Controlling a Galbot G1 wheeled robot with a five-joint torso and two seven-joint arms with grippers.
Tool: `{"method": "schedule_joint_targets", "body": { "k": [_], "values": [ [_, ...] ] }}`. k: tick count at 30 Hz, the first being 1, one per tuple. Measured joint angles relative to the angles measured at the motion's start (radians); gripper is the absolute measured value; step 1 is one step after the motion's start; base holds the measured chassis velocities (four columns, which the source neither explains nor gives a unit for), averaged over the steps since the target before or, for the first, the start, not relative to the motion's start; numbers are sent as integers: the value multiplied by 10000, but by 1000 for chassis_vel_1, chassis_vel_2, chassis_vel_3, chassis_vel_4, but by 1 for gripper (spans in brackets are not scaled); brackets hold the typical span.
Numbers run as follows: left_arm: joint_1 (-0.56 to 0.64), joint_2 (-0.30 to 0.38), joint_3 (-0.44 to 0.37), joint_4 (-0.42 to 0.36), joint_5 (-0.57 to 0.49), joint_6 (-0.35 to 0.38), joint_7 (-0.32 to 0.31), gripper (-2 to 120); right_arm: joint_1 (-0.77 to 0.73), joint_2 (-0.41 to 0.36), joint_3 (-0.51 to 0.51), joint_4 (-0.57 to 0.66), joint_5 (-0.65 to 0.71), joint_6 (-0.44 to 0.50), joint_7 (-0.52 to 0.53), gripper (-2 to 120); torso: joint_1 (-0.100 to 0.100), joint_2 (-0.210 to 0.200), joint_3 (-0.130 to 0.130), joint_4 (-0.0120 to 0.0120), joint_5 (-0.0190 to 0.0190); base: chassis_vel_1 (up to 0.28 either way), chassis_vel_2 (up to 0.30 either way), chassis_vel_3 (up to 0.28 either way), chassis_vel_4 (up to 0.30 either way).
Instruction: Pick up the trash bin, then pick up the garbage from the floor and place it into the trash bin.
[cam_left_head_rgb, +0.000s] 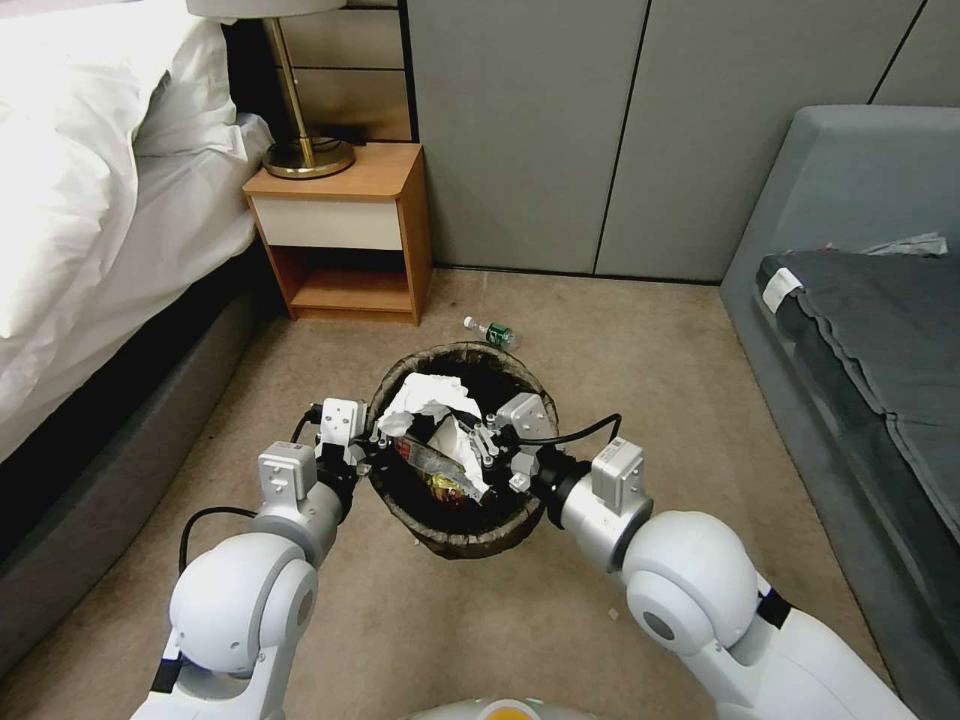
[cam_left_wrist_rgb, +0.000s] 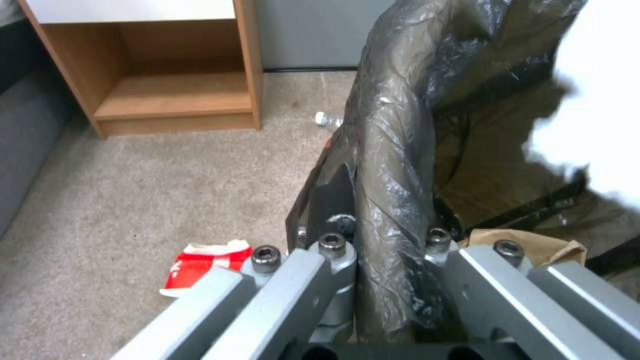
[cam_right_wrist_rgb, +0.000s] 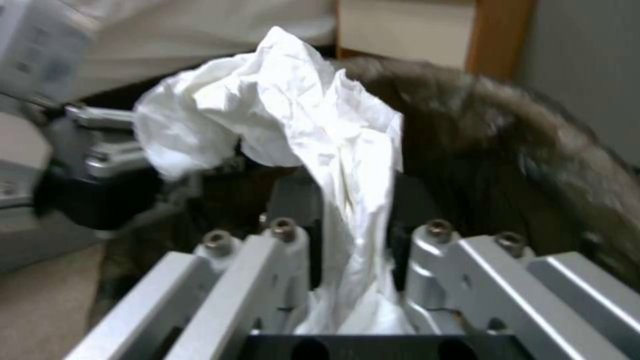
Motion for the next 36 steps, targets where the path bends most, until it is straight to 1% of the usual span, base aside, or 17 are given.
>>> {"method": "schedule_joint_targets", "body": {
  "k": [1, 2, 4, 6, 8, 9, 10, 14, 15, 16, 17, 18, 19, 22, 31, 35, 36],
  "values": [
    [0, 1, 0, 0, 0, 0, -1, 2, 0, 36, -66, 0, 64, -104, 209, 22, 1, 0, 0, 0, 0, 0, 0, 0, 0],
    [0, 1, 0, 0, 0, 0, -1, 2, 0, 36, -66, 0, 64, -104, 209, 22, 1, 0, 0, 0, 0, 0, 0, 0, 0],
    [0, 11, -11, 0, 0, 0, 0, 2, -8, 167, -225, 29, 291, -423, 726, 36, 0, 0, 0, 0, 0, 0, 0, 0, 0],
    [0, 11, -12, 0, 0, 0, 0, 2, -10, 189, -239, 32, 326, -463, 788, 37, 1, 0, 0, 0, 0, 0, 0, 0, 0],
    [1, 4, -10, 0, 3, 2, 0, 2, 7, 289, -264, 52, 578, -645, 1125, 49, 0, 0, 0, -1, 0, 0, 0, 0, 0],
    [0, -2, -9, 0, 2, 2, -1, 2, 31, 312, -268, 62, 726, -723, 1256, 52, 0, 0, 0, -1, 0, 0, 0, 0, 0],
    [0, -2, -9, 0, 2, 2, -1, 2, 31, 312, -268, 62, 726, -723, 1256, 52, 0, 0, 0, -1, 0, 0, 0, 0, 0],
    [7, -23, -1, 0, 61, 2, 17, 2, 150, 442, -267, 71, 1568, -943, 1938, 70, 0, 0, 0, 0, 0, 0, 0, 0, 0],
    [7, -23, -1, 0, 61, 2, 17, 2, 150, 442, -267, 71, 1568, -943, 1938, 70, 0, 0, 0, 0, 0, 0, 0, 0, 0],
    [10, -28, 0, 0, 67, 2, 25, 2, 172, 472, -264, 64, 1815, -968, 2110, 74, 0, 0, 0, 0, 0, 0, 0, 0, 0],
    [17, -33, 1, 0, 74, 2, 39, 2, 210, 525, -265, 64, 2284, -1031, 2436, 81, 0, 0, 0, 0, 0, 0, 0, 0, 0],
    [21, -35, 1, 0, 83, 3, 45, 2, 232, 564, -263, 64, 2575, -1086, 2648, 84, 0, 0, 0, 0, 0, 0, 0, 0, 0],
    [21, -35, 1, 0, 83, 3, 45, 2, 232, 564, -263, 64, 2575, -1086, 2648, 84, 0, 0, 0, 0, 0, 0, 0, 0, 0],
    [36, -40, -1, -20, 105, 2, 53, 2, 258, 639, -146, 100, 2978, -1133, 2875, 98, 0, 0, 0, 0, 0, 0, 0, 0, 0],
    [41, -42, 0, -38, 118, 3, 63, 2, 204, 452, 221, 400, 3311, -1144, 2939, 100, 0, 0, 0, -1, 1, 0, 0, 0, 0],
    [37, -59, 36, -38, 153, 2, 67, 2, 118, 337, 484, 542, 3320, -1085, 2797, 100, 0, 0, 0, -1, 1, 0, 0, 0, 0],
    [39, -67, 66, -38, 178, 3, 68, 2, 55, 285, 752, 684, 3317, -938, 2540, 100, 0, 0, 0, -1, 1, 0, 0, 0, 0]
  ]
}}
